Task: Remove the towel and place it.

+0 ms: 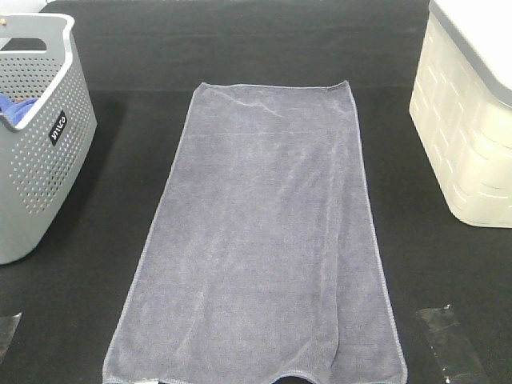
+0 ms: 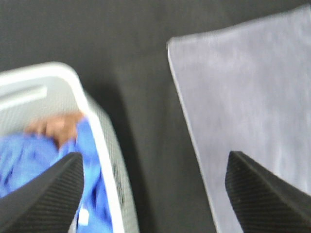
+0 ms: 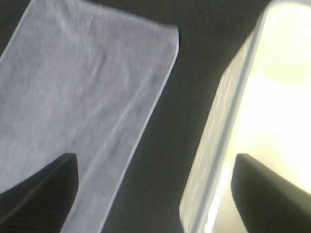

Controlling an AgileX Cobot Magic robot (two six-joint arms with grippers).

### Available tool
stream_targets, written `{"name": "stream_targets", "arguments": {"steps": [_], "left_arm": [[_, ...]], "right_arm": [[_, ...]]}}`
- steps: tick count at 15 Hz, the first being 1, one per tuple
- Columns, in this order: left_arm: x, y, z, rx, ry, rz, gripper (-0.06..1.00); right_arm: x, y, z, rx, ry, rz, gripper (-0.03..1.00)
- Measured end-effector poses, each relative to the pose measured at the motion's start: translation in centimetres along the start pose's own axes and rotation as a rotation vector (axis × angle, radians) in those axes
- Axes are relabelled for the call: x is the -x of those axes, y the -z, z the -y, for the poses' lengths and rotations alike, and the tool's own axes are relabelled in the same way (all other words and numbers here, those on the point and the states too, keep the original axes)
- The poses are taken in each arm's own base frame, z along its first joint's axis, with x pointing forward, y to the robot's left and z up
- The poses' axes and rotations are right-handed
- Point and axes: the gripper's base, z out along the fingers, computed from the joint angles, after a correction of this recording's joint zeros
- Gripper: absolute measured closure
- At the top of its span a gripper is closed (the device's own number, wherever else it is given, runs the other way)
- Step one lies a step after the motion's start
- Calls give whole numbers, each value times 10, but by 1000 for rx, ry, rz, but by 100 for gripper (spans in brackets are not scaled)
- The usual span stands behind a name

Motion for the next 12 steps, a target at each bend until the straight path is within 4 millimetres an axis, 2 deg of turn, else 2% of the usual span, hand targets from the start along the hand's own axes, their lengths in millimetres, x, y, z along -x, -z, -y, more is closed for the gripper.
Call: {"name": "stream_targets", "arguments": {"steps": [2, 3, 7, 10, 12], "left_arm": [[-34, 23, -3, -6, -1, -57, 18], [-34, 23, -3, -6, -1, -57, 18], [-122, 81, -11, -33, 30, -112, 18], [-191, 113, -14, -60, 47, -106, 18], [-239, 127, -16, -70, 53, -89, 18]], "right_arm": [[-36, 24, -3, 13, -10, -26, 16], [-36, 24, -3, 13, -10, -26, 16], [-126, 54, -14, 76, -33, -94, 16], [-192, 66, -19, 86, -36, -107, 16], [-229, 71, -23, 90, -38, -92, 16]]}}
